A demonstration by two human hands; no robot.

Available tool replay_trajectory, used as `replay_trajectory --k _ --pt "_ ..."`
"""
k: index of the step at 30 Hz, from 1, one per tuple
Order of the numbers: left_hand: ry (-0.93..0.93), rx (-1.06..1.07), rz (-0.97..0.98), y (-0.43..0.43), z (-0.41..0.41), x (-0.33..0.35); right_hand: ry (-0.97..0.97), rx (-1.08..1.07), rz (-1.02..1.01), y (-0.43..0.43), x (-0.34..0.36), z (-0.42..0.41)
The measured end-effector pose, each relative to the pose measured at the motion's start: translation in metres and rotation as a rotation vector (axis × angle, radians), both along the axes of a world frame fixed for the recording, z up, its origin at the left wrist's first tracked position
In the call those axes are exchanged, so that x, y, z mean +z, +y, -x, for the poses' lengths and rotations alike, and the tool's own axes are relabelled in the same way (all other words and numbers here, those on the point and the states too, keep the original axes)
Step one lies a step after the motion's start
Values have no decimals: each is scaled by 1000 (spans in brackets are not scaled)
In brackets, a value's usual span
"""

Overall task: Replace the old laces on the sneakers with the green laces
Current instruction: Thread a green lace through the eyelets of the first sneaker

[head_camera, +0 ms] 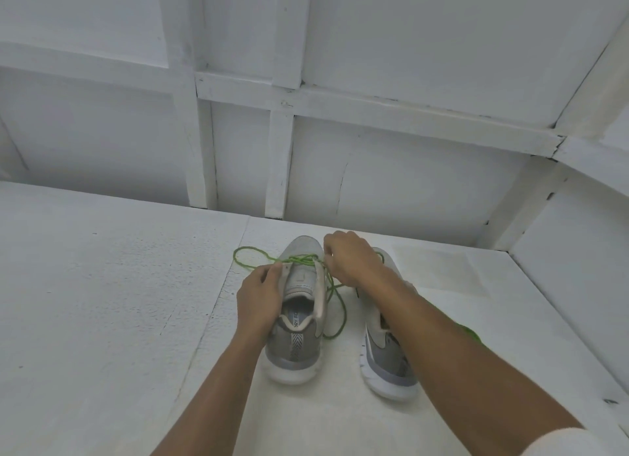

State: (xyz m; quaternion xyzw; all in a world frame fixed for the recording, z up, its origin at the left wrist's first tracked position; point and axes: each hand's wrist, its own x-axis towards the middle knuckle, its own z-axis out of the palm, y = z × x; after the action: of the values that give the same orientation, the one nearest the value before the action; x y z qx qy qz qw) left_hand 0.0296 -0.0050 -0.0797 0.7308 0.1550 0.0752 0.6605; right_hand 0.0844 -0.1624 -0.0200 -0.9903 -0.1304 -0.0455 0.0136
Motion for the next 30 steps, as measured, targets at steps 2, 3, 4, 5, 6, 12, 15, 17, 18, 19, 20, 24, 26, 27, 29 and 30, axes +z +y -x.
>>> replay_trajectory --k 2,3,4,5,6,12,15,17,18,19,20,24,26,27,29,30 --pt "1 2 -4 0 1 0 60 12 -3 -2 0 -1" --pt "1 1 -11 0 1 0 81 27 11 -2 -2 0" --pt "-1 2 -13 0 1 0 87 32 17 -3 -5 0" --pt "-7 3 -11 1 1 0 79 23 -3 -4 -8 0" --pt "-16 4 -7 1 1 1 65 -1 -63 -4 -9 -1" --pt "-25 -8 11 0 4 3 -131 -431 -1694 -26 56 -23" --pt "-11 0 28 0 3 2 -303 -440 -1674 -31 72 -23" --pt "-6 2 25 -1 3 1 -278 -287 -1079 -23 56 -17" --pt "-5 6 22 0 2 1 -161 -173 -803 -18 42 -13" --pt "-4 9 16 0 2 1 -27 -88 -576 -13 27 -9" --pt "-1 10 10 0 2 1 76 -46 -388 -10 14 -6" --pt "1 11 0 0 1 1 104 -40 -65 -2 -6 0" --pt "1 12 5 0 2 1 98 -47 -50 -2 -4 2" --pt "0 12 6 0 2 1 87 -61 -59 -2 -2 2" --pt "-5 12 11 0 2 1 50 -125 -129 -5 5 1" --pt "-7 12 14 0 3 2 27 -165 -199 -7 11 0"
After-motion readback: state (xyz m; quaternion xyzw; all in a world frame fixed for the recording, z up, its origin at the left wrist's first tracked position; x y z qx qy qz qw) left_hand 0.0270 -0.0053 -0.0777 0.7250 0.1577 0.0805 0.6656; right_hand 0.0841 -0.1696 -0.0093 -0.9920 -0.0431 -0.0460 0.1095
